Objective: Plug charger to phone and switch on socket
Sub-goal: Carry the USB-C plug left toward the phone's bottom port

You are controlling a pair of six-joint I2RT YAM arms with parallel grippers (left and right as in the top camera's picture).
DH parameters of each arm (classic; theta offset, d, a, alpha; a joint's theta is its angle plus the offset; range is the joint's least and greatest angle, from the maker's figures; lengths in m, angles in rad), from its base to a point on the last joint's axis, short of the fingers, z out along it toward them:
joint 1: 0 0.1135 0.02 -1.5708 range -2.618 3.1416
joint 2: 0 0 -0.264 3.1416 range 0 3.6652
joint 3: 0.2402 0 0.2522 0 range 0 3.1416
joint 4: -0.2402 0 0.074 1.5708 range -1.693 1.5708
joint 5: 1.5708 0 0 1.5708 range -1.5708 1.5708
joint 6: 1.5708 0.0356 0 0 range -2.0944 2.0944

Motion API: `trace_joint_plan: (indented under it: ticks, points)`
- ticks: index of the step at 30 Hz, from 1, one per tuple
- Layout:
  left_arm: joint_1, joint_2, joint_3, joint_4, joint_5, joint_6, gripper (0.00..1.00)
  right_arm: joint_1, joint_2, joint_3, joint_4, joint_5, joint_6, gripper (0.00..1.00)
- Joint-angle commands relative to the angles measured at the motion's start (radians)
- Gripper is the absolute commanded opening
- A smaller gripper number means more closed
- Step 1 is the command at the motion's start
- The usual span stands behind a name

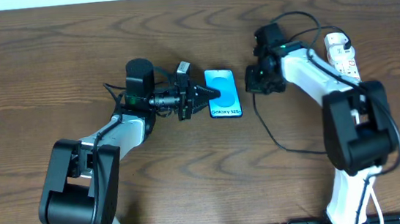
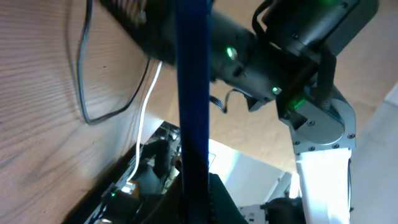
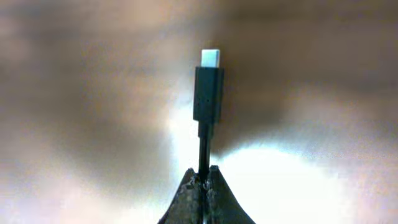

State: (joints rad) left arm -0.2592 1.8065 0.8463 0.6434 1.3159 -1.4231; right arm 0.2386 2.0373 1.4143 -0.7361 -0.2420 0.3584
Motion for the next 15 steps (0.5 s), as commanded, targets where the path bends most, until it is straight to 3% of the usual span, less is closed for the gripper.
trace_joint_plan:
  ticks: [1, 8, 15]
  points:
    - [0.024, -0.005, 0.028, 0.067, 0.061, 0.047, 0.08, -0.047, -0.181, 0.005, -0.070, -0.289, -0.192, 0.01]
    - [0.036, -0.005, 0.029, 0.290, 0.022, -0.003, 0.08, -0.087, -0.414, -0.007, -0.361, -0.433, -0.432, 0.01]
    - [0.035, -0.005, 0.029, 0.309, -0.078, -0.003, 0.07, -0.084, -0.637, -0.068, -0.521, -0.547, -0.518, 0.01]
